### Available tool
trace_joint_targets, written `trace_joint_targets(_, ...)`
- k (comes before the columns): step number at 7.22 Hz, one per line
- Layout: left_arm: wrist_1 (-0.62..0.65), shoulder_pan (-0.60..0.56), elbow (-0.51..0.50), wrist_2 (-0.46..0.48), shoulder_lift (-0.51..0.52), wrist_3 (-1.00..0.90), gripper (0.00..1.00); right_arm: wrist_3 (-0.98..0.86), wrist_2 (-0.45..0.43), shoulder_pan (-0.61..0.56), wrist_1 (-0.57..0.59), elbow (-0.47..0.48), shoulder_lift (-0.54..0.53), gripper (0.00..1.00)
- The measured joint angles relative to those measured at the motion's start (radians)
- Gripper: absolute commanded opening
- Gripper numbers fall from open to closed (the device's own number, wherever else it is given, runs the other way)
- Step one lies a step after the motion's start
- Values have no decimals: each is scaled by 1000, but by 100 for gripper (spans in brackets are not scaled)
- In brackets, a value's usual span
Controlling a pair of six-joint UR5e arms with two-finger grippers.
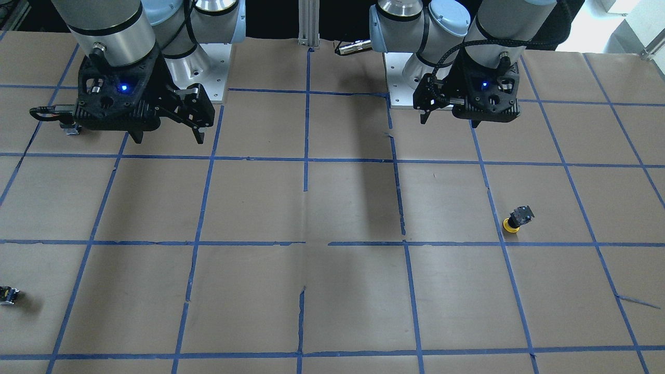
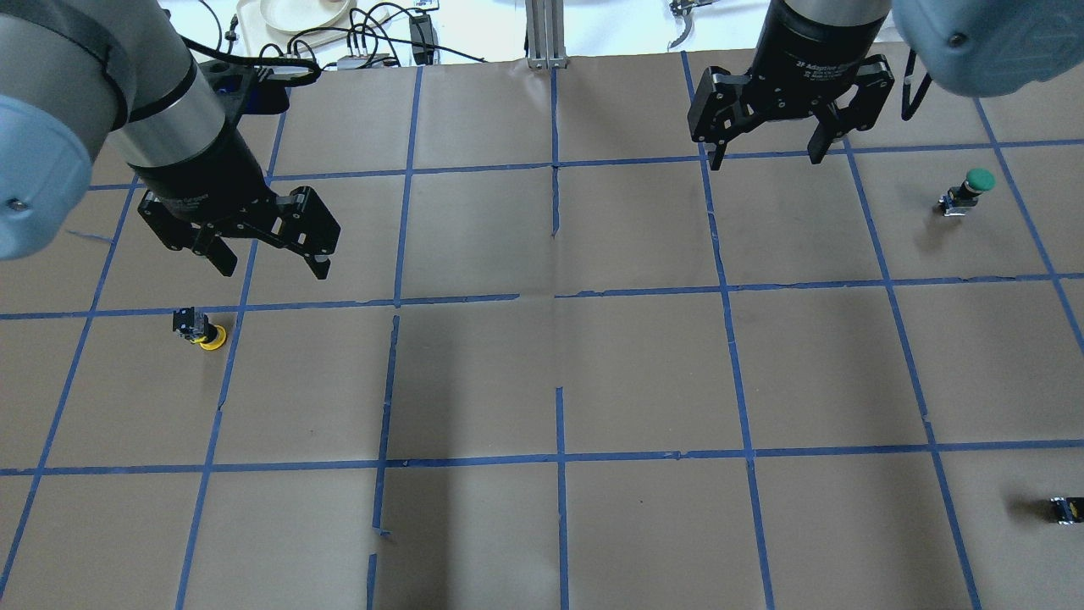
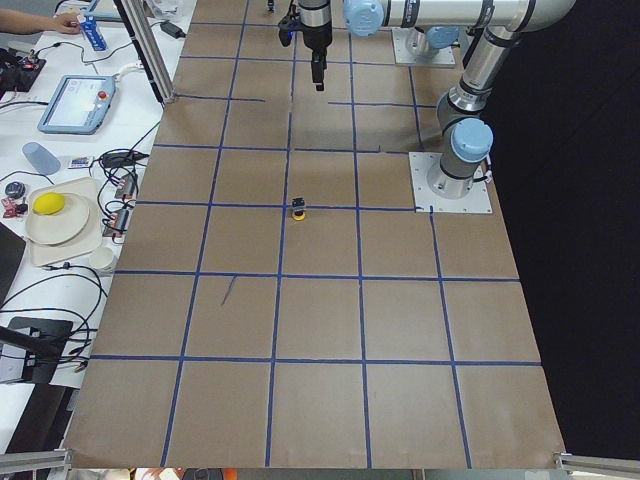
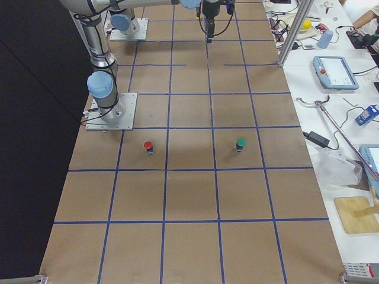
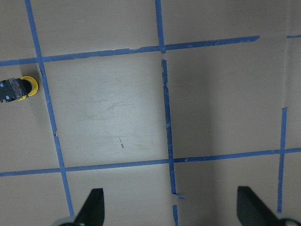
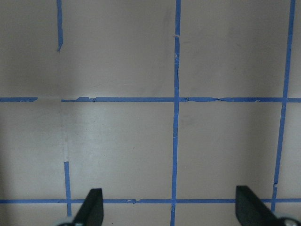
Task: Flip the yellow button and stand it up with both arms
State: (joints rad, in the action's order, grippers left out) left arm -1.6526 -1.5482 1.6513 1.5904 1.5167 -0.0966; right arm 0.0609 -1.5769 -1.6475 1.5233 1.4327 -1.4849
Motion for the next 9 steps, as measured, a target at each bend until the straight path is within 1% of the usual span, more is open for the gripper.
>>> trace_joint_targets(4,9,4,3,-8,20,1,100,-1,-1,0,1,0,0,100)
trace_joint_targets(9,37,27,33,-1,17,-3,100,-1,0,1,3,-1,0,100)
